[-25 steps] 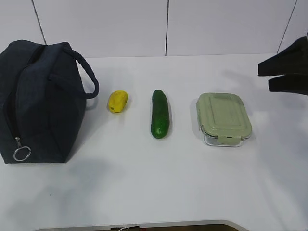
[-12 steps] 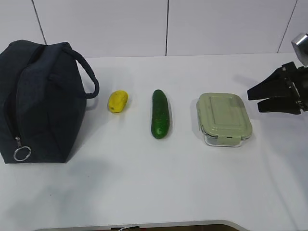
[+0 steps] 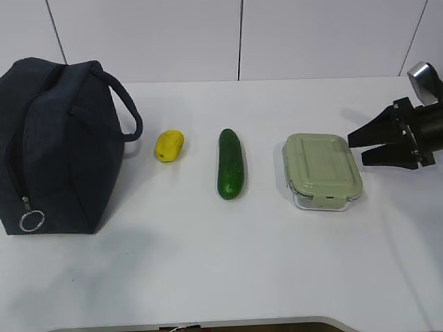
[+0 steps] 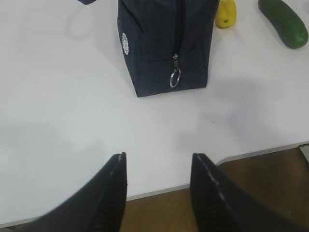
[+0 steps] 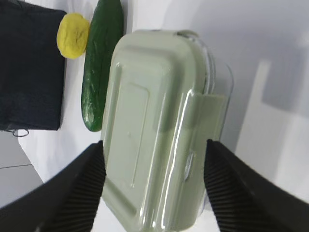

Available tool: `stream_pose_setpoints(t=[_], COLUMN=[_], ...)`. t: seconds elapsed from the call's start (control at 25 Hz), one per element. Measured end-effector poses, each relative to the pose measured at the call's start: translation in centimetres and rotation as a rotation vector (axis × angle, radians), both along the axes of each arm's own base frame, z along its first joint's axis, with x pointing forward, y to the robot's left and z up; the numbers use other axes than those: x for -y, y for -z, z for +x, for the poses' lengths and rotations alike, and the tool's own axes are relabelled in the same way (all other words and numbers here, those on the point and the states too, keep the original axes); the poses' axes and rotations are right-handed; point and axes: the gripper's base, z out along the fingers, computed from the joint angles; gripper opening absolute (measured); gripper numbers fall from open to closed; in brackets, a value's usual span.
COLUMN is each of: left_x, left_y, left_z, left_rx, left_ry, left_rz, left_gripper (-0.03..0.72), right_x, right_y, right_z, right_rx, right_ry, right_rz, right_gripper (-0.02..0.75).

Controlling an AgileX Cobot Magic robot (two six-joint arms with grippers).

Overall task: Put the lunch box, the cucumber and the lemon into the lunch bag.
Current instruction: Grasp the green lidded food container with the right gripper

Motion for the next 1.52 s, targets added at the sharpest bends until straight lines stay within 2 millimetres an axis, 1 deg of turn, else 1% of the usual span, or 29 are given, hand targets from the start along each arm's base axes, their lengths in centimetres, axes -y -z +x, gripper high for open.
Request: stream_pose_setpoints(t=[0.08, 0.24, 0.44, 0.76, 0.92, 1.24, 1.52], left_x=[0.0, 0.0, 0.0, 0.0, 0.0, 0.0, 0.0], left_y=[0.0, 0.0, 0.0, 0.0, 0.0, 0.0, 0.0], left_z=[0.0, 0.0, 0.0, 0.0, 0.0, 0.0, 0.0], left_rx=[0.000, 0.000, 0.000, 0.000, 0.000, 0.000, 0.000], left_ry=[0.000, 0.000, 0.001, 0.001, 0.001, 0.001, 0.001], left_rz=[0.000, 0.000, -0.001, -0.001, -0.001, -0.001, -0.001], left_gripper=[0.314, 0.314, 0.314, 0.314, 0.314, 0.314, 0.314], right_x=[0.0, 0.1, 0.1, 0.1, -0.3, -1.1, -1.2], right_y=[0.4, 0.4, 1.7, 2.9, 3.5, 3.4, 3.4], right_z=[0.2, 0.3, 0.5, 0.6, 0.8, 1.0, 1.1], right_rx=[-0.007, -0.005, -0.035, -0.063, -0.075, -0.061, -0.059], right_ry=[0.007, 0.011, 0.015, 0.024, 0.022, 0.015, 0.013], right_rz=[0.011, 0.015, 0.025, 0.044, 0.054, 0.068, 0.066], right_gripper=[0.515, 0.515, 0.515, 0.514, 0.514, 0.514, 0.514])
